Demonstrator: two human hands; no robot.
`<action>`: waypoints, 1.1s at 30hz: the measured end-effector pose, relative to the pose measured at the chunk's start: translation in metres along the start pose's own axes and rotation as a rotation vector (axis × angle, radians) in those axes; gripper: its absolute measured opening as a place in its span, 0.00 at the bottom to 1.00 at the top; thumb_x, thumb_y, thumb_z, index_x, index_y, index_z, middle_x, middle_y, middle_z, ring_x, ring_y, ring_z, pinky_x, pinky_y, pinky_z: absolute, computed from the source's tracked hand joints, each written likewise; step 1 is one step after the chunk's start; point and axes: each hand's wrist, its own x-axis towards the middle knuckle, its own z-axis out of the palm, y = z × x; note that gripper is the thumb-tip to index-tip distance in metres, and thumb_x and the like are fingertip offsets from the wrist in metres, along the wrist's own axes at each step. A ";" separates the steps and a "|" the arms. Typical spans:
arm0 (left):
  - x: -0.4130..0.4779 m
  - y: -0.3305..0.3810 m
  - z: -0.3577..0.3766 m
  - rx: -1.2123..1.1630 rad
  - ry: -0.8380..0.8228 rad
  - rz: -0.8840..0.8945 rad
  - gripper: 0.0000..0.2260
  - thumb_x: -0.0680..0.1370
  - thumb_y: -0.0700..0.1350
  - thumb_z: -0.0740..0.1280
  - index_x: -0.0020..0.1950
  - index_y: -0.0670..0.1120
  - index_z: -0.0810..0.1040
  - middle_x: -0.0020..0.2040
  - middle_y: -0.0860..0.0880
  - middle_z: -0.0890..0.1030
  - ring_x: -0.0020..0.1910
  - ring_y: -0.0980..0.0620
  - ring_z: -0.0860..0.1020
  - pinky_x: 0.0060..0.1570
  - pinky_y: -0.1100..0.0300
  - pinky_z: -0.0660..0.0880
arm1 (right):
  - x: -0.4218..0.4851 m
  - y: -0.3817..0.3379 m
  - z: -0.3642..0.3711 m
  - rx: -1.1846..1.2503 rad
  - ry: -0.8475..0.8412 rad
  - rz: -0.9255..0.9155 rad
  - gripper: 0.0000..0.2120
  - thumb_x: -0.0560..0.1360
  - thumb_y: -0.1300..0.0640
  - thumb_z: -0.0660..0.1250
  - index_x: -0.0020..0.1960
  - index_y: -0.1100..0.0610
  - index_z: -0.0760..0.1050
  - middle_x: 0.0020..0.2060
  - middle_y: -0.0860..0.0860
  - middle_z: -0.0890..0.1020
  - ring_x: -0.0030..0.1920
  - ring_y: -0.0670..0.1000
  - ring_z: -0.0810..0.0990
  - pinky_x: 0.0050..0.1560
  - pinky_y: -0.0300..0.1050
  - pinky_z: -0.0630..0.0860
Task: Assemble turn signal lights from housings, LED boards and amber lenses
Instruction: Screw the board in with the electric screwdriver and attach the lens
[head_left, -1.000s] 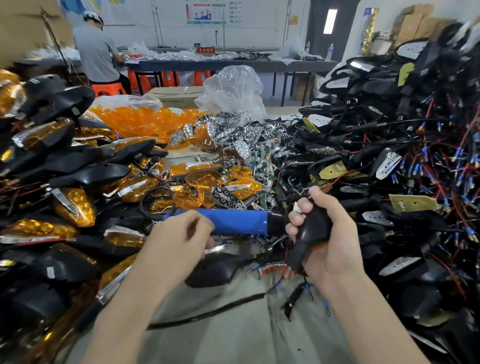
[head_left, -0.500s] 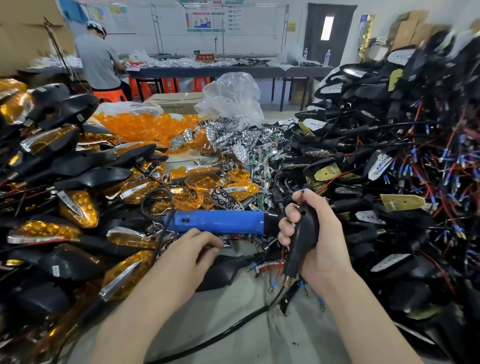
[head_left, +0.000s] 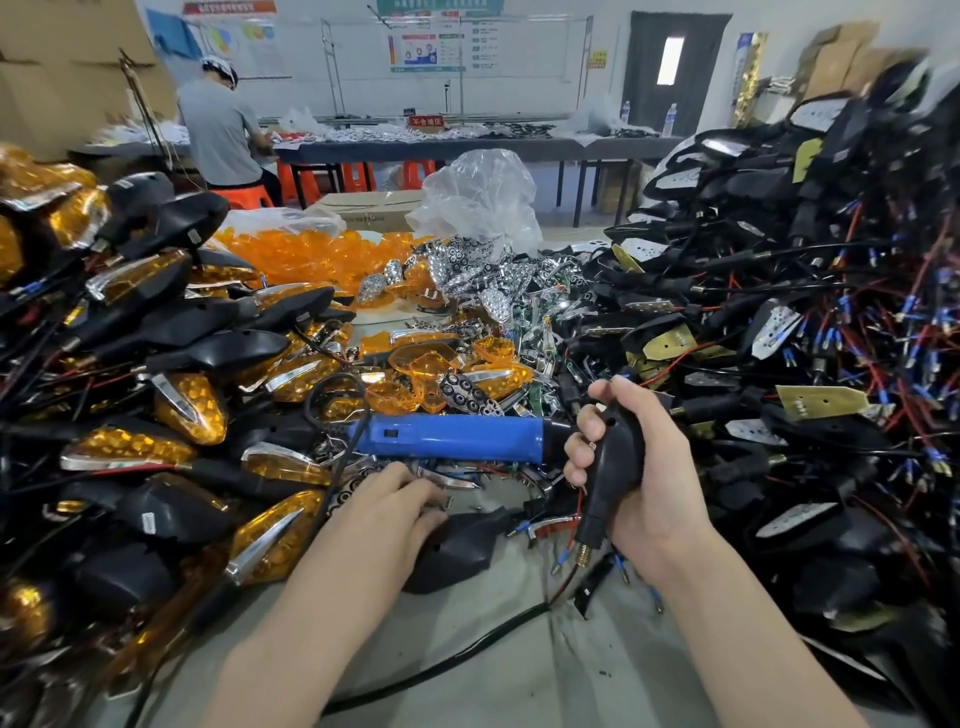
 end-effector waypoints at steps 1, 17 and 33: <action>0.001 0.001 0.001 0.007 0.011 -0.009 0.10 0.83 0.52 0.61 0.62 0.56 0.77 0.54 0.60 0.69 0.57 0.60 0.71 0.59 0.63 0.70 | 0.000 0.000 0.000 -0.001 0.001 0.004 0.12 0.80 0.51 0.65 0.41 0.52 0.81 0.31 0.49 0.73 0.28 0.49 0.71 0.26 0.41 0.71; 0.021 0.035 -0.027 -0.573 0.303 0.018 0.11 0.80 0.46 0.64 0.53 0.65 0.76 0.49 0.69 0.78 0.49 0.66 0.78 0.45 0.71 0.74 | 0.007 0.010 0.001 0.043 0.031 0.022 0.09 0.73 0.49 0.70 0.39 0.53 0.77 0.32 0.51 0.75 0.30 0.50 0.74 0.29 0.43 0.75; 0.026 0.096 0.010 -1.006 0.417 0.001 0.05 0.76 0.48 0.71 0.47 0.58 0.83 0.45 0.58 0.84 0.46 0.57 0.82 0.44 0.66 0.76 | 0.006 0.037 0.013 -0.181 0.207 -0.070 0.12 0.65 0.42 0.66 0.39 0.50 0.77 0.38 0.51 0.79 0.44 0.55 0.79 0.47 0.53 0.74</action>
